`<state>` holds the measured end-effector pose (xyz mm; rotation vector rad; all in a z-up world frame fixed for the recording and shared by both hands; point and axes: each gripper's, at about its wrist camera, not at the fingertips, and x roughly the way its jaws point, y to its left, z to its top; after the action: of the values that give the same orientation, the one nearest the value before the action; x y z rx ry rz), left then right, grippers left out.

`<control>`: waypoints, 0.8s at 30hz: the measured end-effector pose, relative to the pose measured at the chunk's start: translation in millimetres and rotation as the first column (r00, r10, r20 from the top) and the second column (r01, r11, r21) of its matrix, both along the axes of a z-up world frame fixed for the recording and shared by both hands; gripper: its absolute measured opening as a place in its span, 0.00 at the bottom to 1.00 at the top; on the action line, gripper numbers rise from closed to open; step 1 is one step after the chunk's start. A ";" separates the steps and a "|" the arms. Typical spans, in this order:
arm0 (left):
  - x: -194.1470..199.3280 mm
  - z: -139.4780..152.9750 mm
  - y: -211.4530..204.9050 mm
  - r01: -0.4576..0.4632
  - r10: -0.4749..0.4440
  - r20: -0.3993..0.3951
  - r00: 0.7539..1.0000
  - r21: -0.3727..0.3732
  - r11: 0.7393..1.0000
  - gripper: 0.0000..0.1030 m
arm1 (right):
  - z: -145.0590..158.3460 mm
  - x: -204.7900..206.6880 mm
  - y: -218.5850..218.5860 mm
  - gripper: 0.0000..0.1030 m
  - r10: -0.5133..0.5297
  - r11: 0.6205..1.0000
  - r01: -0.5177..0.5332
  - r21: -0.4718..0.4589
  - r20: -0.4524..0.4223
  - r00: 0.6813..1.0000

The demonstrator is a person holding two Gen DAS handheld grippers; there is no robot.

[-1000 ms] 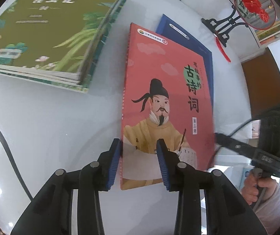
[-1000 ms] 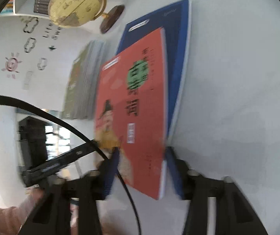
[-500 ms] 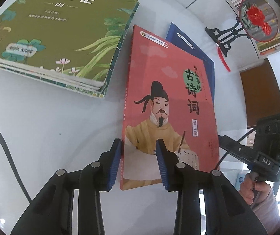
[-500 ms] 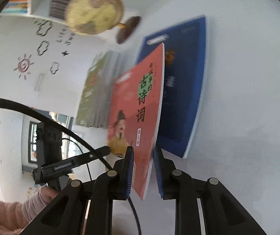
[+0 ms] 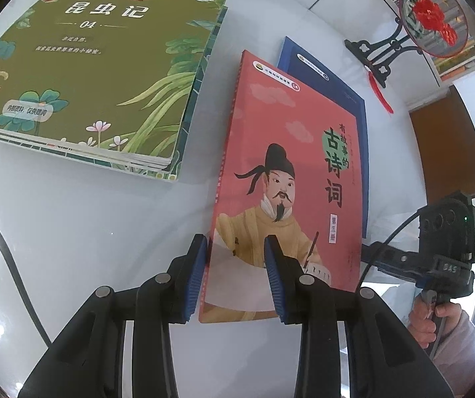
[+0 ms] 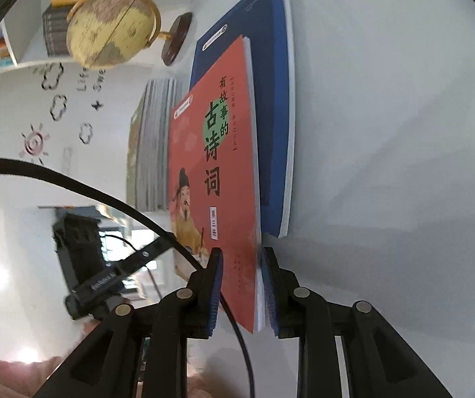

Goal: Organize books

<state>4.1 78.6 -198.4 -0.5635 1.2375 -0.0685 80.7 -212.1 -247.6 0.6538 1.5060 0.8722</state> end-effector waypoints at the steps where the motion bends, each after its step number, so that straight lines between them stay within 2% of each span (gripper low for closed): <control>1: -0.4 0.1 -0.8 0.011 -0.011 0.001 1.000 0.008 1.000 0.30 | 0.2 -0.9 -0.3 0.38 -0.002 0.999 0.002 0.032 -0.006 1.000; 3: 0.7 1.6 -2.8 0.020 -0.020 0.000 1.000 0.049 0.999 0.30 | 3.4 -2.1 1.3 0.43 0.010 0.996 -0.010 0.083 0.003 1.000; 6: 2.8 1.4 -2.8 0.019 -0.019 -0.013 1.000 0.047 0.999 0.30 | 19.9 -6.1 5.3 0.42 0.041 0.974 -0.055 0.222 0.065 0.997; 7: 2.9 1.4 -3.2 0.017 -0.017 -0.013 1.000 0.051 0.999 0.30 | 24.0 -6.5 6.1 0.42 0.039 0.970 -0.057 0.235 0.082 0.996; 12: 2.2 2.2 -5.5 0.013 -0.012 -0.011 1.000 0.069 0.998 0.30 | 21.1 0.3 11.7 0.41 0.045 0.991 -0.060 0.122 0.127 0.991; 15: 1.0 2.5 -4.1 -0.001 0.001 -0.005 1.000 0.067 0.998 0.30 | 21.5 -0.4 20.0 0.37 0.112 0.994 -0.112 -0.012 0.174 0.978; 19: 0.8 2.1 0.5 -0.043 0.043 -0.011 0.999 0.064 0.997 0.30 | 19.4 0.0 20.8 0.36 0.144 0.989 -0.137 -0.048 0.189 0.971; 20: 0.2 3.0 0.6 -0.049 0.051 -0.016 0.999 0.084 0.995 0.30 | 19.6 -0.4 19.6 0.32 0.144 0.989 -0.138 -0.046 0.192 0.971; 22: -2.2 4.9 -4.4 -0.032 0.033 -0.006 0.999 0.106 0.994 0.30 | 23.7 -2.4 15.5 0.07 0.143 0.990 -0.139 -0.034 0.226 0.964; 24: -6.1 7.9 -10.7 -0.015 0.013 0.011 1.000 0.097 0.995 0.30 | 39.9 -6.8 9.1 0.06 0.138 0.989 -0.146 0.004 0.294 0.946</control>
<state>-2.0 67.9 -190.5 -0.4870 1.2197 0.0003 73.9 -203.1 -207.7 0.4155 1.2854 1.0515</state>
